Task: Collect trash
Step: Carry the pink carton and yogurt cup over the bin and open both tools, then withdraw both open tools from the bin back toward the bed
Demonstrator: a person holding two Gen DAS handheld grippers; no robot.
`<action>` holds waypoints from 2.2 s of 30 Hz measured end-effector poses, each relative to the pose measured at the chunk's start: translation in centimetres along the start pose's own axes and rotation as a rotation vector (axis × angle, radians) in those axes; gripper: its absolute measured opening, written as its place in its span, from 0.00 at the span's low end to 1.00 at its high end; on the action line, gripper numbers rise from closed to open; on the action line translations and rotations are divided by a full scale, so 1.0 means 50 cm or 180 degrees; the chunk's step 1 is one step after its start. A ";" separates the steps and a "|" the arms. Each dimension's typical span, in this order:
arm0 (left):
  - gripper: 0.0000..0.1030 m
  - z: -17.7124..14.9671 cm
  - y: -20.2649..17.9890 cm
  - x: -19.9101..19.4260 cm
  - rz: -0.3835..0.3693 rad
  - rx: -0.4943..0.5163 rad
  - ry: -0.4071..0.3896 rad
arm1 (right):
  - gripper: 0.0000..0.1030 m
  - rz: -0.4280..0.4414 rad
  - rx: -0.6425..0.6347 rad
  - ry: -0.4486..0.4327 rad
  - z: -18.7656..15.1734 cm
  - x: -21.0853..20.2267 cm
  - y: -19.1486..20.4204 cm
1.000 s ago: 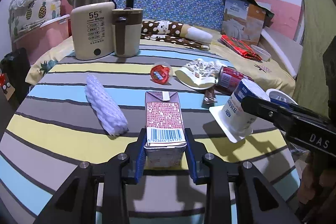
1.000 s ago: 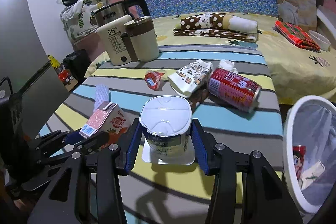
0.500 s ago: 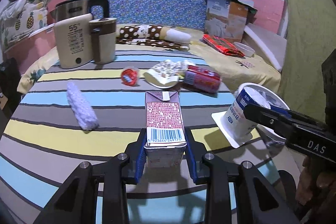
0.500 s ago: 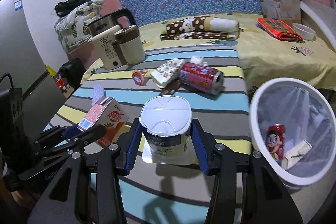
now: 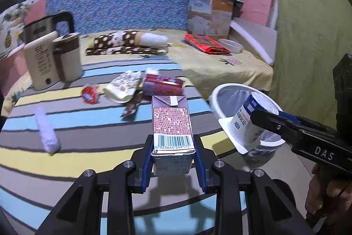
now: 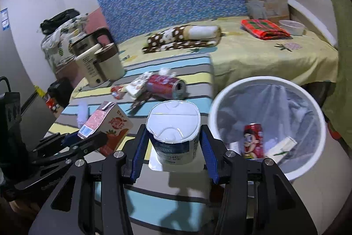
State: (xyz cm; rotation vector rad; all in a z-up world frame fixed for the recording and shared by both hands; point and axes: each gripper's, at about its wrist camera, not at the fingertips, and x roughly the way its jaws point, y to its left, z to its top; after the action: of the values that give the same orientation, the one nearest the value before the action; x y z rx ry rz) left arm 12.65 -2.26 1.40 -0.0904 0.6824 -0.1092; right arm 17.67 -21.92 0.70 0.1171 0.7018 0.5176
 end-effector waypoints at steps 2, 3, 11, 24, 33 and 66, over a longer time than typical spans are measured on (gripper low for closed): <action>0.33 0.007 -0.017 0.010 -0.0049 0.0034 0.0012 | 0.48 -0.0052 0.0047 -0.0031 0.000 -0.008 -0.018; 0.33 0.011 -0.025 0.015 -0.0073 0.0051 0.0017 | 0.48 -0.0082 0.0071 -0.0047 0.001 -0.012 -0.027; 0.33 0.039 -0.086 0.056 -0.0268 0.0184 0.0036 | 0.48 -0.0320 0.0282 -0.0135 0.001 -0.034 -0.106; 0.33 0.078 -0.191 0.144 -0.0671 0.0387 0.0128 | 0.48 -0.0681 0.0549 -0.0108 -0.007 -0.035 -0.212; 0.33 0.070 -0.243 0.216 -0.0808 0.0496 0.0332 | 0.48 -0.0772 0.0673 0.0004 -0.021 -0.021 -0.253; 0.33 0.060 -0.215 0.203 -0.0922 0.0369 0.0390 | 0.64 -0.0805 0.0603 -0.0011 -0.018 -0.046 -0.234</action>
State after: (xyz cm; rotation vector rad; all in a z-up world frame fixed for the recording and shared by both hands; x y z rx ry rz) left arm 21.60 -14.07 -1.31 -0.0711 0.7809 -0.4349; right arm 20.45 -33.26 -1.83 0.2035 0.7495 0.2083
